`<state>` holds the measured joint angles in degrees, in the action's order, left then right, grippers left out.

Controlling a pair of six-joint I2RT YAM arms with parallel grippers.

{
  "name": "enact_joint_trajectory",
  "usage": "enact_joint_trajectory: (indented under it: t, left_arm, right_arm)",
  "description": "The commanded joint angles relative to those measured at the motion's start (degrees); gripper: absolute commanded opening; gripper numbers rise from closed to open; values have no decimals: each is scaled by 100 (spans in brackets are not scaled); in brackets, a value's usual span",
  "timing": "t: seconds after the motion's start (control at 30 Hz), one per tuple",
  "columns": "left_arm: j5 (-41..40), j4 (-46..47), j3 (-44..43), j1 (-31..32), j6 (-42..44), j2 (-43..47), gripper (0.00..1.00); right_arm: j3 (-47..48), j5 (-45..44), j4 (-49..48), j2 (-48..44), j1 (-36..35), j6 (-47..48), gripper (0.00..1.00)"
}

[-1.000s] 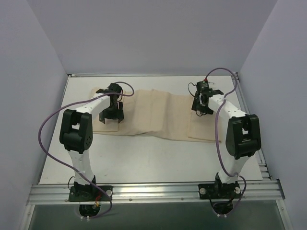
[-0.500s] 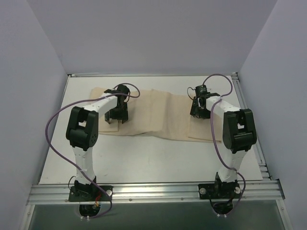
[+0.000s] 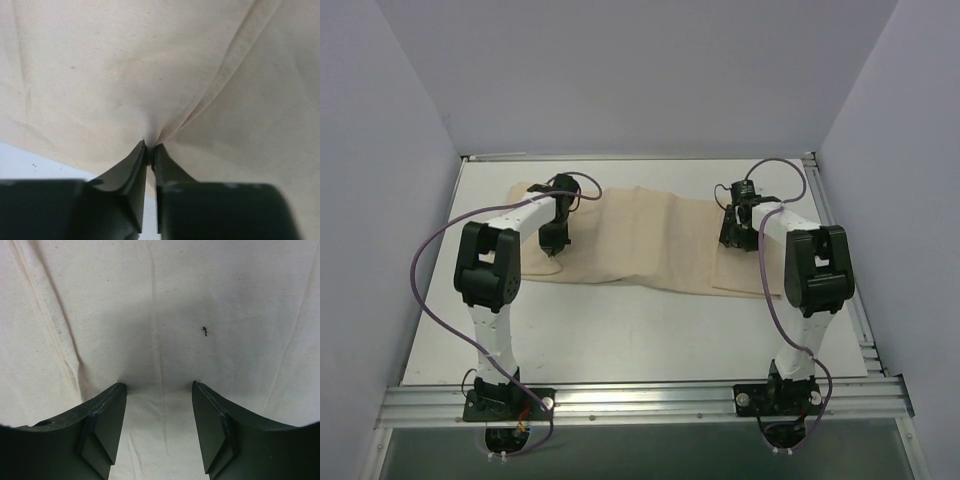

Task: Open and lay out the surgical kit
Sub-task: Open the surgical kit at the center of the board.

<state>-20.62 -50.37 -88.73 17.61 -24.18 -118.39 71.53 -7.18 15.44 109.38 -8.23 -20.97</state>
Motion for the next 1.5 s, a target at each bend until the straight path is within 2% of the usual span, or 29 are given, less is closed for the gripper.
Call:
enact_joint_trajectory:
  t: [0.0, 0.03, 0.1, 0.33, 0.4, 0.43, 0.47, 0.53, 0.6, 0.7, 0.8, 0.9, 0.93, 1.0, 1.03, 1.07, 1.1, 1.17, 1.23, 1.3, 1.47]
  left_arm:
    - [-135, -298, -390, -450, 256, 640, 9]
    - [-118, -315, -478, -703, 396, 729, 2]
    - [-161, -491, -654, -1003, 528, 913, 2]
    - [-1444, -1141, -1392, -2681, 995, 1265, 2]
    - [-1646, -1457, -1454, -3244, 733, 1257, 20]
    - [-1655, -1580, -1498, -3429, 661, 1222, 37]
    - [-1525, -1729, -1550, -3639, 626, 1196, 73]
    - [-1550, -1748, -1612, -3589, 661, 1213, 87]
    - [-1419, -1740, -1648, -3327, 608, 1353, 94]
    - [-1418, -1599, -1700, -2722, 643, 1398, 97]
    - [-903, -1555, -1797, -2377, 564, 1117, 93]
    - [-182, -1275, -1430, -1999, 389, 906, 79]
    - [291, -1152, -1263, -1920, 258, 879, 68]
    - [786, -660, -761, -1901, 248, 748, 54]
    - [1005, -563, -656, -1901, 187, 669, 35]
    - [1173, -362, -559, -1910, 203, 459, 28]
    - [1262, -394, -567, -1910, 204, 326, 25]
    - [1542, -342, -532, -1910, 134, 45, 14]
    - [1684, -202, -365, -1910, 29, -44, 12]
    - [1973, -131, -102, -1919, -86, -79, 2]
    - [2273, 53, 399, -1945, -385, -62, 2]
  right_arm:
    - [159, 67, 161, 162, 23, 67, 55]
    - [195, 111, 178, 188, 14, 58, 55]
    - [300, 147, 248, 276, 14, 58, 54]
    - [608, 480, 363, 382, -56, 76, 54]
    - [826, 559, 485, 408, -91, 76, 54]
    - [889, 568, 521, 408, -91, 76, 54]
    - [950, 569, 556, 365, -100, 84, 54]
    - [1021, 577, 609, 277, -100, 58, 54]
    - [995, 604, 627, 136, -91, 6, 56]
    - [767, 534, 566, -92, -21, -21, 57]
    - [529, 455, 591, -285, 84, 23, 58]
    - [266, 376, 644, -435, 120, 49, 57]
    - [196, 340, 653, -470, 137, 6, 57]
    - [-50, 305, 610, -602, 146, -47, 53]
    - [-121, 279, 574, -637, 146, -108, 50]
    - [-174, 244, 539, -638, 137, -144, 40]
    - [-218, 235, 487, -620, 146, -179, 17]
    - [-227, 269, 408, -471, 137, -232, 3]
    - [-192, 279, 346, -261, 146, -258, 0]
    - [-122, 261, 275, -111, 146, -267, 0]
    - [124, 200, 187, 522, 207, -223, 0]
